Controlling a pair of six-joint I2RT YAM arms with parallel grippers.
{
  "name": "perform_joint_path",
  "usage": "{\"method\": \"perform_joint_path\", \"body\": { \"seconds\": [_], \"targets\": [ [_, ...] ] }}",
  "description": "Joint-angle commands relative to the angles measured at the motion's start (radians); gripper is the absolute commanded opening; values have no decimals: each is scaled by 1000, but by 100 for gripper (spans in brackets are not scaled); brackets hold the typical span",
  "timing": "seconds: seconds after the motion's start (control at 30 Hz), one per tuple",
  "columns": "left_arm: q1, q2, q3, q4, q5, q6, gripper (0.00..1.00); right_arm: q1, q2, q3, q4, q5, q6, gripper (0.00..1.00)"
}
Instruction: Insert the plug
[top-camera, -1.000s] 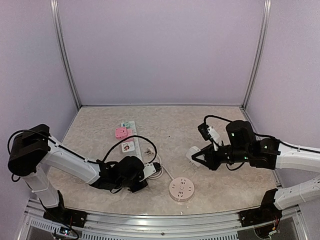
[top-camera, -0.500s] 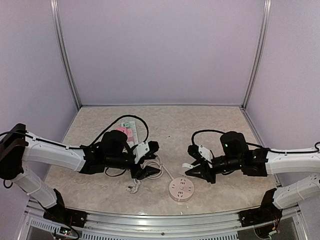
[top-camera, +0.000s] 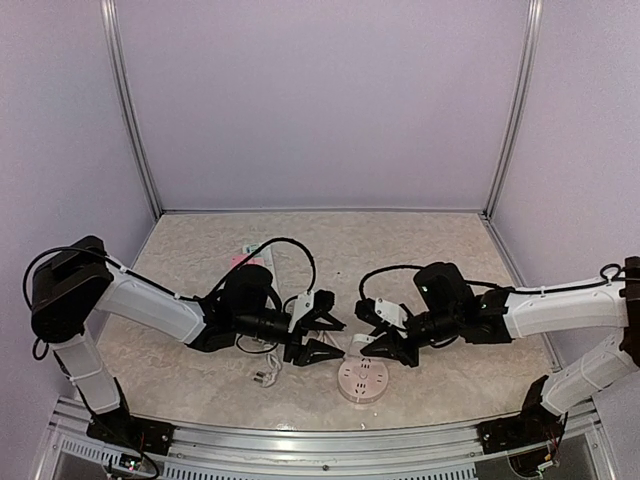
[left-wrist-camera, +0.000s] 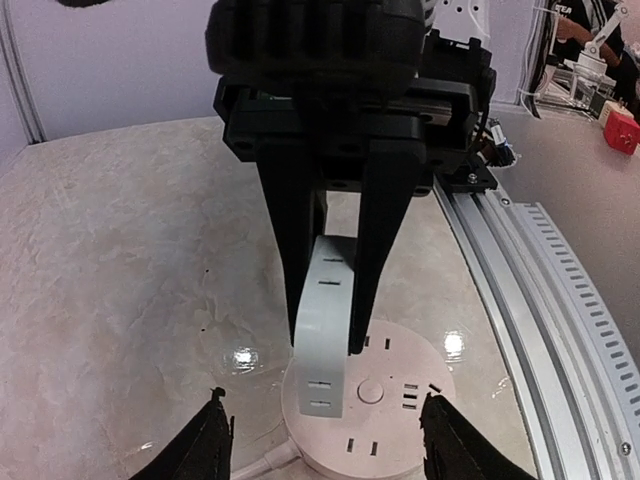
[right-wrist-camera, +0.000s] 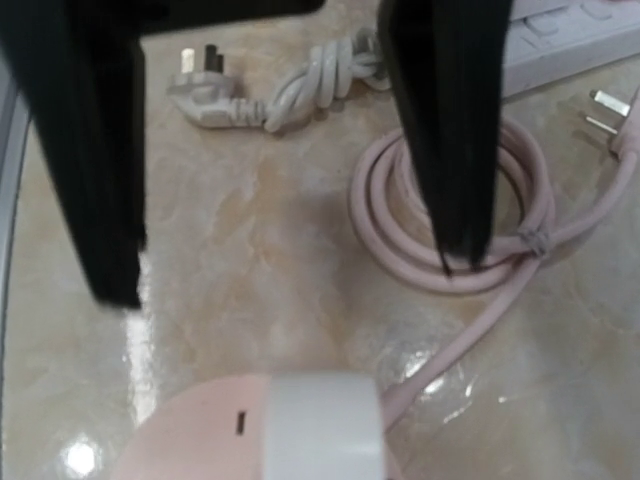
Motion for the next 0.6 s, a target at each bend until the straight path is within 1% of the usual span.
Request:
{"method": "perform_joint_path", "body": {
  "seconds": [0.0, 0.07, 0.2, 0.33, 0.57],
  "targets": [
    [19, 51, 21, 60, 18, 57, 61, 7, 48, 72, -96, -30, -20, 0],
    [22, 62, 18, 57, 18, 59, 60, 7, 69, 100, -134, -39, -10, 0],
    [22, 69, -8, 82, 14, 35, 58, 7, 101, 150, -225, -6, 9, 0],
    [20, 75, -16, 104, -4, 26, 55, 7, 85, 131, -221, 1, 18, 0],
    [11, 101, -5, 114, -29, 17, 53, 6, 75, 105, -209, 13, 11, 0]
  ]
}}
